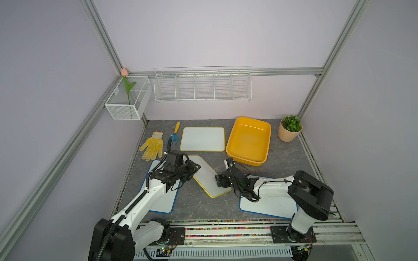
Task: Put the whiteboard into the storage box
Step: Pick up the whiteboard at the center of the board.
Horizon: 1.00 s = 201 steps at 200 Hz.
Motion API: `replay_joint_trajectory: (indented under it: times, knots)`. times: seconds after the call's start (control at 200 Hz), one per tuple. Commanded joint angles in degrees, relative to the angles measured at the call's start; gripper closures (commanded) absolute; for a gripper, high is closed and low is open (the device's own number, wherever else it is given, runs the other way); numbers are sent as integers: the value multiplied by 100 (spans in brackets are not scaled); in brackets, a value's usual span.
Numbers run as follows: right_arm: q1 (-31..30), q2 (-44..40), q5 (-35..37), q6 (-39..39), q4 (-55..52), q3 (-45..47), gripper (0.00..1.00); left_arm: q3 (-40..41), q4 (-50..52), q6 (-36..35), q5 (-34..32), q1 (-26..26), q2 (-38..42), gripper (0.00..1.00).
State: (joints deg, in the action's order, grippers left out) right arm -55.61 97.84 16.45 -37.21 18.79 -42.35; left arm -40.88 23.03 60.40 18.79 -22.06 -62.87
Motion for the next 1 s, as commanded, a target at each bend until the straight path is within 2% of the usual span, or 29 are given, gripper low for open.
replay_joint_trajectory:
  times: [0.0, 0.185, 0.455, 0.645, 0.72, 0.92, 1.0]
  knots:
    - [-37, 129, -85, 21, -7, 95, 11, 25, -53, 121, -309, 20, 183, 58]
    - [-37, 188, -107, -27, 61, 97, 11, 299, -368, 586, -576, 18, 432, 59]
    - [-46, 209, -94, -96, 90, 130, 11, 252, -246, 626, -856, 18, 469, 72]
    - [-55, 94, 166, -129, 107, 256, 11, 257, -231, 616, -911, 24, 478, 94]
    - [-69, -19, 305, -23, 99, 310, 11, 227, -224, 562, -911, 23, 478, 100]
    - [-69, -668, 698, 465, -74, 380, 11, -94, -123, 218, -874, 19, 499, 100]
    - [-65, -994, 850, 713, -180, 401, 11, -307, -147, -231, -751, 23, 505, 100]
